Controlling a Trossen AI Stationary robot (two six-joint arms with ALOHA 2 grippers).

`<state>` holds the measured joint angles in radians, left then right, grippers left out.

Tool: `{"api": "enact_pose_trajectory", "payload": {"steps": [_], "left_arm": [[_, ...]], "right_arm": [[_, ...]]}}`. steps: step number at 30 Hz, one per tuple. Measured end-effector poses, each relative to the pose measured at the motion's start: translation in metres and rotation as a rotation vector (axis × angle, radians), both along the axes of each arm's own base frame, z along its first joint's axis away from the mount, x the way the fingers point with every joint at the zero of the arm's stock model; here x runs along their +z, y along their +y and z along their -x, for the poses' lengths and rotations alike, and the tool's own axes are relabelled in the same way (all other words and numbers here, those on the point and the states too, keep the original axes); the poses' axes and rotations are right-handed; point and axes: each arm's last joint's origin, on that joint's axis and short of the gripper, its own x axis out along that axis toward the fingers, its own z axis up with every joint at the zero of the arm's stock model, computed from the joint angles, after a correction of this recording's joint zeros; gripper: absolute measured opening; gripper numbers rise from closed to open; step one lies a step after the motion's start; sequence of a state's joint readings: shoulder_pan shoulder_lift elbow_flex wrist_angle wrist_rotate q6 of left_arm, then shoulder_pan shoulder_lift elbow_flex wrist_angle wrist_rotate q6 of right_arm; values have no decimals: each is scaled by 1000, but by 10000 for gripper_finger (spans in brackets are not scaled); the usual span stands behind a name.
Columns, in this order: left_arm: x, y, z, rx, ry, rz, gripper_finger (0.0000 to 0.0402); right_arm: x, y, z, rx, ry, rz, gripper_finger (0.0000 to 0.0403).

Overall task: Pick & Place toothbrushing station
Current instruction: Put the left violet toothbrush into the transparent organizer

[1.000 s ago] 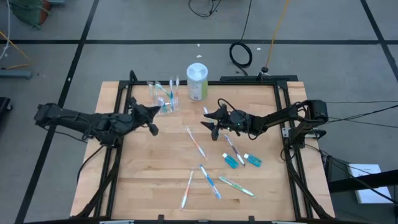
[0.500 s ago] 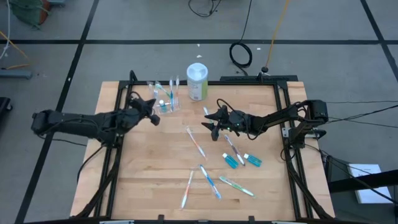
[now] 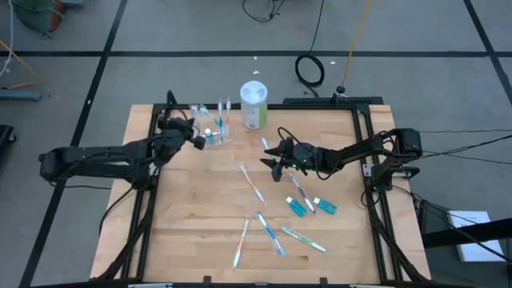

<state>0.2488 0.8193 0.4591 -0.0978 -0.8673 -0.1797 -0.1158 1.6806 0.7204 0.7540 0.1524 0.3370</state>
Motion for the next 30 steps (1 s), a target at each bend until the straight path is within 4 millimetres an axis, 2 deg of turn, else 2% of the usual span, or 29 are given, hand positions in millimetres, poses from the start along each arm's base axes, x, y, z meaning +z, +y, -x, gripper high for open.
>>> {"api": "enact_pose_trajectory", "payload": {"steps": [4, 11, 15, 21, 30], "left_arm": [[-6, 6, -6, 27, 19, 10, 12], [7, 6, -17, -52, -68, -68, 6], [7, 6, -18, -64, -71, -66, 12], [-4, 6, -18, -45, -39, -3, 7], [-27, 9, -23, 25, 104, 38, 6]], "right_arm": [[0, 0, 0, 0, -1, 0, 199], [0, 0, 0, 0, -1, 1, 199], [0, 0, 0, 0, 0, 0, 199], [0, 2, 0, 4, 2, 0, 199], [0, 2, 0, 5, 2, 1, 199]]}}
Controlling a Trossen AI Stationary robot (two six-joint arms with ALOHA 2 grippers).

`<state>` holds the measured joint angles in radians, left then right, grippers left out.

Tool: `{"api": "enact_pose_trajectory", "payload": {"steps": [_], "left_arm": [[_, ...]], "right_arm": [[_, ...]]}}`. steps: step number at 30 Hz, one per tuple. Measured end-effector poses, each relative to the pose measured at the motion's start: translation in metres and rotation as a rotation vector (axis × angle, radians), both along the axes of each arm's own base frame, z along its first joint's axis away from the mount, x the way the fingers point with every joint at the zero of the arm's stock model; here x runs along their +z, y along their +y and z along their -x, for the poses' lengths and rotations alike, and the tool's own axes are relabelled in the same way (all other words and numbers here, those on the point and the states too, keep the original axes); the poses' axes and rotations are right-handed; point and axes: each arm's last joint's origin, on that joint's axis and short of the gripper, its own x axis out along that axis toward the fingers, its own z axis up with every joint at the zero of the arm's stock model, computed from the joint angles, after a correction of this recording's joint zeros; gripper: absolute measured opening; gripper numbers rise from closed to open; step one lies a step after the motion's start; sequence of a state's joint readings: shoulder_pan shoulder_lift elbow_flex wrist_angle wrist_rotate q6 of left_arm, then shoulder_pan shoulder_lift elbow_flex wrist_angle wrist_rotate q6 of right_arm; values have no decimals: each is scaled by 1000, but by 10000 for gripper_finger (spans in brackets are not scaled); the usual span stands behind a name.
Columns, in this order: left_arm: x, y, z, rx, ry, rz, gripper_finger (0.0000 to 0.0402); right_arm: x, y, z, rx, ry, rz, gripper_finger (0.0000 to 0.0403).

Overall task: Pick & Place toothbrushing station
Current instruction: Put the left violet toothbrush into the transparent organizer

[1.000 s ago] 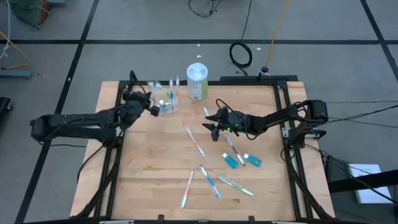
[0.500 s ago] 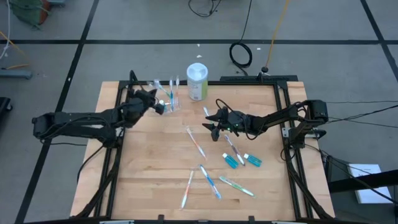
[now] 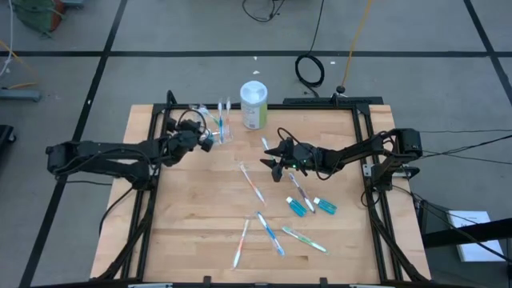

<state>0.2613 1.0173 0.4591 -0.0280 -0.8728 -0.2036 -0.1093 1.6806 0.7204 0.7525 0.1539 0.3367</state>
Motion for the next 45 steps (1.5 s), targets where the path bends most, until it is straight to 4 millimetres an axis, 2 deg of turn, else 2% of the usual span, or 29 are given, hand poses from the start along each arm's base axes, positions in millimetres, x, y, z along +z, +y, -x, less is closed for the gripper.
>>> {"api": "enact_pose_trajectory", "payload": {"steps": [8, 13, 22, 32, 45], "left_arm": [[-2, 0, 4, 45, 52, -17, 16], [-3, -2, 11, 91, 38, 6, 4], [-9, -5, 24, 187, 2, 75, 20], [-14, 2, 26, 134, -19, 226, 21], [-15, 8, 29, 135, 22, 233, 22]], "right_arm": [[0, 0, 0, 0, 1, 0, 199], [0, 0, 0, 0, 1, 0, 199], [0, 0, 0, 1, 1, 0, 199], [0, 0, 0, 1, 2, 0, 199], [0, 0, 0, 1, 1, 0, 199]]}}
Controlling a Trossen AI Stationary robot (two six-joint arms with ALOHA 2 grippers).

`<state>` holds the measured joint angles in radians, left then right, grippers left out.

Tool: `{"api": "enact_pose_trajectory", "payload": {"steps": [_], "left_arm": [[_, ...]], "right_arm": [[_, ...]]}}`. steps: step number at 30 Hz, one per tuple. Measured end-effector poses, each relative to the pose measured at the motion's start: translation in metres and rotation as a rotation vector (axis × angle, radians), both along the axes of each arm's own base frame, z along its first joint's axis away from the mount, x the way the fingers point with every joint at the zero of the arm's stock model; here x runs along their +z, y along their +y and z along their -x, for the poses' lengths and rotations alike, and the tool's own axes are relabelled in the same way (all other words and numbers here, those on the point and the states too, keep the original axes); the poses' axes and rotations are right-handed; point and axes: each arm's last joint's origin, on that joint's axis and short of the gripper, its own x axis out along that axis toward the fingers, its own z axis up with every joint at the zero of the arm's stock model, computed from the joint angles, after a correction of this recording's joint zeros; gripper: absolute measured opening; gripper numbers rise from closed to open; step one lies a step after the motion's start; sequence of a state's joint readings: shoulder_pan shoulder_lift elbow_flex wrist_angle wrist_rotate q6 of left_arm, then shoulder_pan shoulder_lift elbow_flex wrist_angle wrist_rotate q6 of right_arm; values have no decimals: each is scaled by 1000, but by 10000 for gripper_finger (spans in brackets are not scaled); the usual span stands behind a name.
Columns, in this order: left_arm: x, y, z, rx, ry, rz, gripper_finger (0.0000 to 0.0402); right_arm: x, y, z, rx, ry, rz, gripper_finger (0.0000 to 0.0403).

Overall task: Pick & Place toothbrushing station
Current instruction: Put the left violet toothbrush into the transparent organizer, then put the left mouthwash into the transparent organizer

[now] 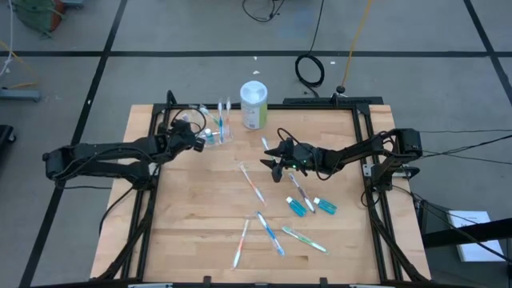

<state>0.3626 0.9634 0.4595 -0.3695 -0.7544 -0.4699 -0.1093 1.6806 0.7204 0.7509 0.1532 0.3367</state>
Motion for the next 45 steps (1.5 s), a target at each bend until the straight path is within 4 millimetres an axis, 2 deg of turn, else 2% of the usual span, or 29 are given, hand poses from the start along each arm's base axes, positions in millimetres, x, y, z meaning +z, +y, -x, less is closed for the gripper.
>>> {"api": "enact_pose_trajectory", "payload": {"steps": [5, 8, 17, 22, 26, 34, 37, 41, 45], "left_arm": [[0, 0, 0, -7, 9, -1, 23], [0, 0, 0, -27, 37, -6, 38], [0, 0, 0, -23, 43, -14, 150], [3, -2, 1, -33, 34, -18, 194], [13, -7, 0, -77, -14, -11, 208], [28, -19, 6, -216, -152, 44, 209], [33, -22, 9, -242, -191, 42, 209], [38, -24, 13, -251, -221, 31, 209], [40, -25, 16, -252, -239, 24, 209]], "right_arm": [[0, 0, 0, 0, 0, 0, 199], [0, 0, 0, 0, 0, 0, 199], [0, 0, 0, 0, 0, 0, 199], [0, 0, 0, 2, 2, 7, 199], [-1, 1, 0, 38, 12, -4, 199], [-2, 7, 0, 197, 23, -18, 199], [2, 16, -2, 223, 25, 5, 199], [26, 38, -11, 298, 19, 56, 199], [44, 71, -23, 327, 173, 158, 199]]}}
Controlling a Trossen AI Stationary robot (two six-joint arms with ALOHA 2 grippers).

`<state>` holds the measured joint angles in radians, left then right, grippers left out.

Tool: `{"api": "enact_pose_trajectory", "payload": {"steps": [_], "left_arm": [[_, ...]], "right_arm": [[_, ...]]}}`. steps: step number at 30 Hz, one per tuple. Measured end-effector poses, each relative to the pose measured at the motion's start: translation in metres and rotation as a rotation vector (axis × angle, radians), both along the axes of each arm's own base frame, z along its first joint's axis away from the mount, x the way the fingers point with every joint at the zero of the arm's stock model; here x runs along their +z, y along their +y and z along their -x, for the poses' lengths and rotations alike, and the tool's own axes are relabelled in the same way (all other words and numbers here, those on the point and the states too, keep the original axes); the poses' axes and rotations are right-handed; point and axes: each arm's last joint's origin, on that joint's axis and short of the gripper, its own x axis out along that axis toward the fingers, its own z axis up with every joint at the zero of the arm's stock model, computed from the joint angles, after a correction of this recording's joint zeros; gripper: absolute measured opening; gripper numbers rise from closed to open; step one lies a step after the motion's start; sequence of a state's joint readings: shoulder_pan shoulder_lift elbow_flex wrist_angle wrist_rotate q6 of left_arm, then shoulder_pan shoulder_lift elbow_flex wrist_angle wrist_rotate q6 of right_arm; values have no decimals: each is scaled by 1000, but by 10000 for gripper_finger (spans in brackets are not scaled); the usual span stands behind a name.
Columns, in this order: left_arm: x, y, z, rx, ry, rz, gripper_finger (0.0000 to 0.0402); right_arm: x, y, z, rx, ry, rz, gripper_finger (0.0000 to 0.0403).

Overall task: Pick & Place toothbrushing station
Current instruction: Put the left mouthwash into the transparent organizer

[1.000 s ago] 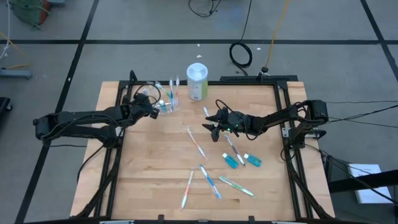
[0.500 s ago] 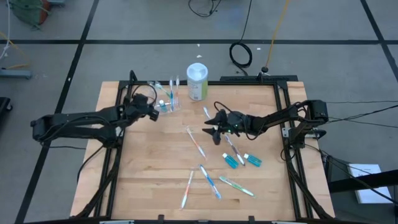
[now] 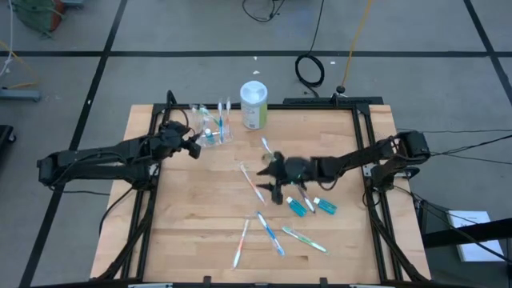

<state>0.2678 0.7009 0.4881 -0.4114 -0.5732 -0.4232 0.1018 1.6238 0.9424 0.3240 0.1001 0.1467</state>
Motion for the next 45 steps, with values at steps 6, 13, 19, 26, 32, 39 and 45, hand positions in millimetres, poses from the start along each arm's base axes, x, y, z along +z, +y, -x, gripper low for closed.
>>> {"api": "enact_pose_trajectory", "payload": {"steps": [6, 13, 19, 26, 32, 39, 45], "left_arm": [[1, 0, 1, 2, -11, 0, 209], [1, 0, 1, 2, -9, 1, 209], [1, 0, 1, 5, -12, 3, 209], [1, 0, 1, 4, -11, 3, 209], [0, 0, 1, 4, -7, 4, 209], [0, 0, 1, 5, -5, 3, 209], [0, 0, 1, 4, -5, 3, 209]], "right_arm": [[-4, 37, 13, -111, 356, 0, 199], [-34, 56, 53, -242, 725, -207, 199], [-49, 50, 58, -302, 695, -214, 199], [-47, 31, 47, -296, 625, -215, 199], [-55, 25, 46, -309, 677, -271, 199], [-61, 30, 44, -226, 714, -288, 199], [-62, 30, 47, -246, 746, -285, 188]]}}
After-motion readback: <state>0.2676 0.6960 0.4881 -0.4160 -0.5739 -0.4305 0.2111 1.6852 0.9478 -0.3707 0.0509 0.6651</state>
